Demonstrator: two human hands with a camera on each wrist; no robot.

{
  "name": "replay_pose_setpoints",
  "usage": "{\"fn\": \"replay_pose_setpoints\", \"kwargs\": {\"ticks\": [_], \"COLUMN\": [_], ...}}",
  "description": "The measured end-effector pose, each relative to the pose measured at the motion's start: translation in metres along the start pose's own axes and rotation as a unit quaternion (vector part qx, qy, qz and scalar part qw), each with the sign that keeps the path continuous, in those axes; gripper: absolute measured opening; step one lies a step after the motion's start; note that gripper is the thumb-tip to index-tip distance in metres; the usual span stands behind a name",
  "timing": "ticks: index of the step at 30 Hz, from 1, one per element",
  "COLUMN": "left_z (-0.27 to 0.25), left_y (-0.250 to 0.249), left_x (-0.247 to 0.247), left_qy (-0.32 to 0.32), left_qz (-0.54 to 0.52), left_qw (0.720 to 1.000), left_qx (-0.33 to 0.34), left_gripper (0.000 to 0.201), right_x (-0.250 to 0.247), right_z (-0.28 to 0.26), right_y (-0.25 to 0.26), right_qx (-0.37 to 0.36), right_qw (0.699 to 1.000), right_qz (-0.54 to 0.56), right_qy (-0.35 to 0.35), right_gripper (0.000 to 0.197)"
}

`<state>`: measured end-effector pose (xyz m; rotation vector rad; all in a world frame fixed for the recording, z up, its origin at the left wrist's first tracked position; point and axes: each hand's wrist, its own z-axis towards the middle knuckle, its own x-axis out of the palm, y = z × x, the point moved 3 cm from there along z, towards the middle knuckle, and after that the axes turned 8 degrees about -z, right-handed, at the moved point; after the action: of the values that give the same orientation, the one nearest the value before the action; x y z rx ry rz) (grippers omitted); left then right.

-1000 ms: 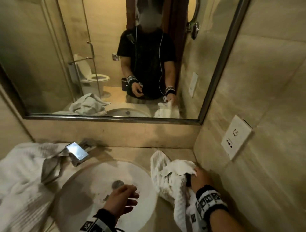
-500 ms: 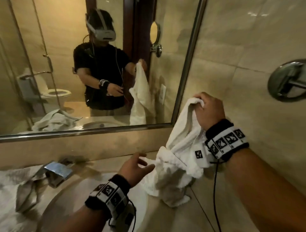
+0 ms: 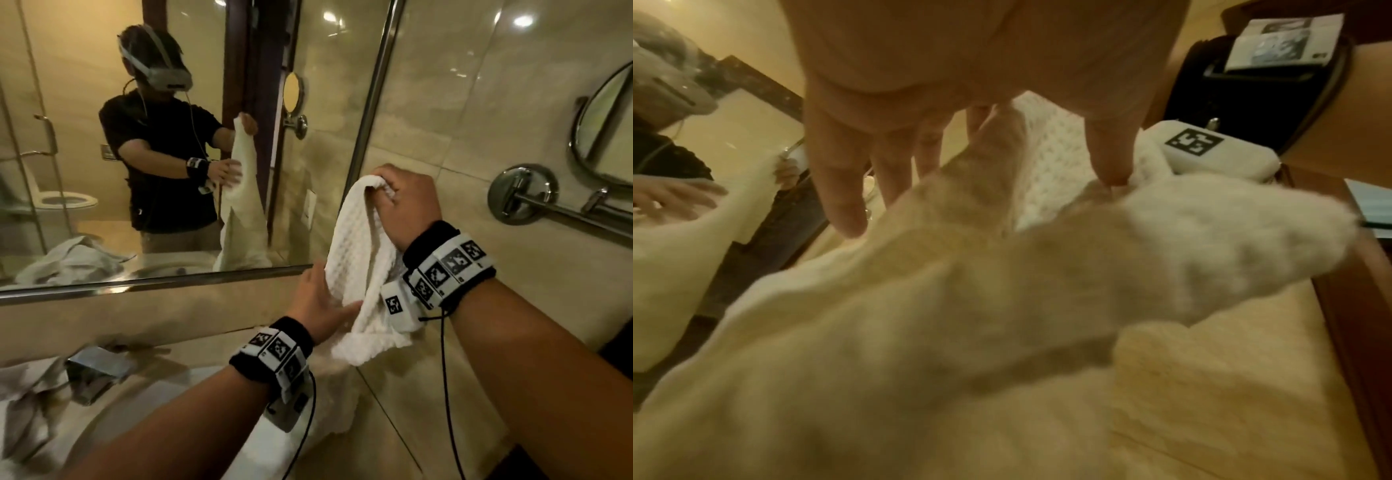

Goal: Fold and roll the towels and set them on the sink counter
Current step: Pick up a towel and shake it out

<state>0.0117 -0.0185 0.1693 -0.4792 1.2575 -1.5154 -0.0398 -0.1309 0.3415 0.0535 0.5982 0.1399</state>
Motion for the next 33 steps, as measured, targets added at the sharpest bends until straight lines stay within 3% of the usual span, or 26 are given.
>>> {"fn": "replay_pose_setpoints", "kwargs": {"ticks": [4, 7, 9, 12, 15, 20, 24, 27, 28, 31, 33], "left_z": [-0.008, -0.009, -0.008, -0.001, 0.012, 0.041, 0.065, 0.077, 0.079, 0.085, 0.088], "left_y": [-0.008, -0.01, -0.01, -0.005, -0.008, -0.032, -0.062, -0.086, -0.093, -0.106, -0.107], "left_x": [-0.003, -0.002, -0.003, -0.015, -0.033, -0.062, -0.071, -0.056, -0.048, -0.032, -0.033], "left_qy": [-0.031, -0.033, -0.042, -0.07, -0.128, -0.165, -0.149, -0.099, -0.08, -0.043, -0.05], "left_qz": [0.003, 0.007, 0.025, 0.068, 0.072, 0.023, -0.035, -0.04, -0.035, -0.052, -0.077], "left_qw": [0.999, 0.999, 0.998, 0.995, 0.989, 0.985, 0.987, 0.992, 0.993, 0.993, 0.992], "left_qx": [0.043, 0.043, 0.028, 0.001, 0.029, 0.042, 0.051, 0.07, 0.08, 0.098, 0.088], "left_gripper": [0.111, 0.116, 0.102, 0.05, 0.021, 0.009, 0.021, 0.023, 0.02, 0.014, 0.005], "right_x": [0.0, 0.003, 0.002, -0.004, -0.015, -0.027, -0.01, 0.007, 0.012, 0.028, 0.032], "right_z": [0.008, 0.012, 0.012, 0.012, 0.014, 0.012, 0.009, -0.003, -0.006, -0.011, -0.009], "right_y": [0.002, -0.001, -0.004, -0.014, -0.037, -0.075, -0.101, -0.07, -0.055, -0.024, -0.023], "right_qx": [0.002, 0.004, 0.004, 0.005, 0.033, 0.07, 0.128, 0.044, 0.012, -0.071, -0.077], "right_qw": [1.0, 1.0, 1.0, 0.999, 0.997, 0.997, 0.978, 0.981, 0.982, 0.982, 0.988], "right_qz": [-0.009, -0.007, 0.004, 0.025, 0.042, 0.023, -0.109, -0.076, -0.057, -0.069, -0.037], "right_qy": [0.002, 0.005, -0.005, -0.035, -0.063, -0.035, 0.124, 0.175, 0.178, 0.158, 0.13], "right_gripper": [0.011, 0.013, 0.013, 0.014, 0.013, 0.021, 0.026, 0.077, 0.086, 0.075, 0.063]}}
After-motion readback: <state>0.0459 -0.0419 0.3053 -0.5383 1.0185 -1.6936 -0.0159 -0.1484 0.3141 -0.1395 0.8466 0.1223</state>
